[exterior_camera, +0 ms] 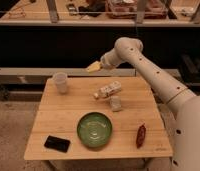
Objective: Place the ceramic cup in the ceramic bowl
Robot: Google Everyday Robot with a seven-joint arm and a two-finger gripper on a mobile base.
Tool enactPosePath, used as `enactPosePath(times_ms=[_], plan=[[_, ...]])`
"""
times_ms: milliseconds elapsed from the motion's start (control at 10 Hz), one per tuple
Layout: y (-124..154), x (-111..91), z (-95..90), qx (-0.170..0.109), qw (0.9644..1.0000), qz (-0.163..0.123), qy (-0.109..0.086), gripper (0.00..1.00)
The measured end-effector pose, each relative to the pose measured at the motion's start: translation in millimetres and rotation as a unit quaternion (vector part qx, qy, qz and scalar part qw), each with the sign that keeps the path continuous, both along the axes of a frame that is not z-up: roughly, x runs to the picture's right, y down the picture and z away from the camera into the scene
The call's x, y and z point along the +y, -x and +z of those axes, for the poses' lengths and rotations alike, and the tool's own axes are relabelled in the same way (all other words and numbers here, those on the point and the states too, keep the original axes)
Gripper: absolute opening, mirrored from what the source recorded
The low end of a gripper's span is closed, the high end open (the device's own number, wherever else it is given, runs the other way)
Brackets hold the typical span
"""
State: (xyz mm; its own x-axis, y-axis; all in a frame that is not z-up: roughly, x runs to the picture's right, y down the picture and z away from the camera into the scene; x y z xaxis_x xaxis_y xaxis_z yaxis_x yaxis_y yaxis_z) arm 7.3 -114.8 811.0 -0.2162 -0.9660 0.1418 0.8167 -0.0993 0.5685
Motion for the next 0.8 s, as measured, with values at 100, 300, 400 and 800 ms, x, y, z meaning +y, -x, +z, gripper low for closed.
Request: enactPosePath(times_ms=[100, 300, 400, 800], plan=[[4.4, -4.7, -1.9, -0.008, 1.0, 0.005, -0.001, 0.8], [48.9, -22.6, -5.4, -0.046, 0.9988, 0.017, -0.003, 0.8], [65.9, -29.1, -4.9, -0.058, 0.9981, 0.021, -0.005, 0.8], [117.7, -54.7, 39.3, -0.039, 0.9975, 0.03, -0.05, 0.8]])
